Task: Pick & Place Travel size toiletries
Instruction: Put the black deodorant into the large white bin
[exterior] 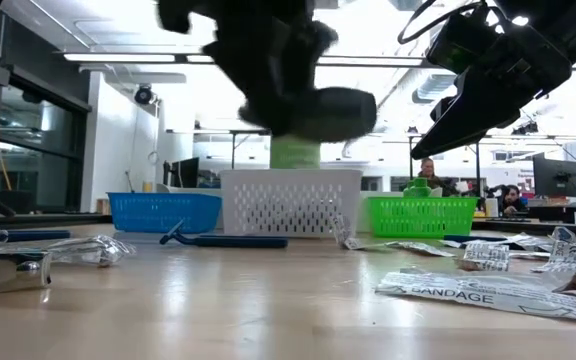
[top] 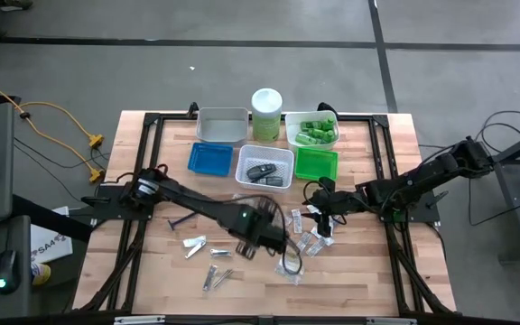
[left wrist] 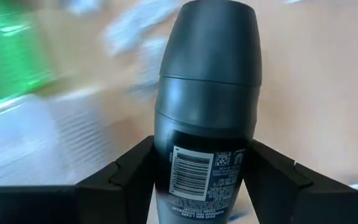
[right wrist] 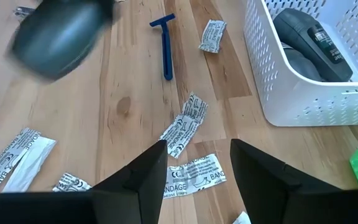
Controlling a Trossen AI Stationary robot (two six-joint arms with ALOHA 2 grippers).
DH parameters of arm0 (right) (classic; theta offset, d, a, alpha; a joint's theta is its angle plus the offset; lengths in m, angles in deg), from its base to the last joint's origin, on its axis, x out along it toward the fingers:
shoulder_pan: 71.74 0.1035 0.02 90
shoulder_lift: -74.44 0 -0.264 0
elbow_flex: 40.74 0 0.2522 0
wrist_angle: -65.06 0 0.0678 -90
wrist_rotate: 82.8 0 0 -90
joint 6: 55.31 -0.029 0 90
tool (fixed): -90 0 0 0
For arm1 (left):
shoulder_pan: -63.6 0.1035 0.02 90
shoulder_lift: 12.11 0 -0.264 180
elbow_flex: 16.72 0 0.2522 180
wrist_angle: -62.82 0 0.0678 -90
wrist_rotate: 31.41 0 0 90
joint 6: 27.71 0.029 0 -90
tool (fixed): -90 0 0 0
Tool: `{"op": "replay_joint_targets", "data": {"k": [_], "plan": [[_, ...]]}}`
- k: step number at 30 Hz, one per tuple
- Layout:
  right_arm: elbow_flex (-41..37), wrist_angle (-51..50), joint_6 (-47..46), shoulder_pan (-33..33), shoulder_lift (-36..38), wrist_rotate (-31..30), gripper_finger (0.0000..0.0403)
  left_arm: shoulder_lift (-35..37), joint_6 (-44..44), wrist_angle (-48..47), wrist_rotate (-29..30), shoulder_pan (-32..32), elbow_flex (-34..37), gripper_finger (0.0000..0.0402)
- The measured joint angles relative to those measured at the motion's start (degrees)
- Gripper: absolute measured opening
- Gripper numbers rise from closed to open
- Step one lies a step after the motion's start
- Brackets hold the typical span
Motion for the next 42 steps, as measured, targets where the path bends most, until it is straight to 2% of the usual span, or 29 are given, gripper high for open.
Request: {"op": "replay_joint_targets", "data": {"k": [3,10,16,23,27,37,42], "plan": [[0.0,0.0,0.4,0.0,0.0,0.0,0.0169,0.0,0.5,-5.6,8.8,2.6,-4.4,0.0198],[0.0,0.0,0.6,0.0,0.0,0.0,0.0169,0.0,1.9,-9.3,9.3,13.0,-6.0,0.0198],[0.0,0.0,0.6,0.0,0.0,0.3,0.0169,-0.1,1.3,-8.9,5.2,22.6,-4.4,0.0198],[0.0,-0.2,0.6,0.0,0.0,0.4,0.0169,-0.4,1.1,-7.1,-5.7,29.5,-4.4,0.0213],[0.0,-1.3,0.4,0.0,0.0,0.4,0.0169,-0.4,1.1,-6.8,-9.6,30.3,-4.4,0.0217],[0.0,-2.6,-1.0,0.0,0.0,-3.1,0.0169,-0.4,0.5,-6.9,-11.0,30.1,-4.4,0.0221],[0.0,-2.6,-1.2,0.3,0.0,-3.1,0.0169,-0.5,0.6,-7.0,-12.3,30.1,-4.4,0.0238]]}}
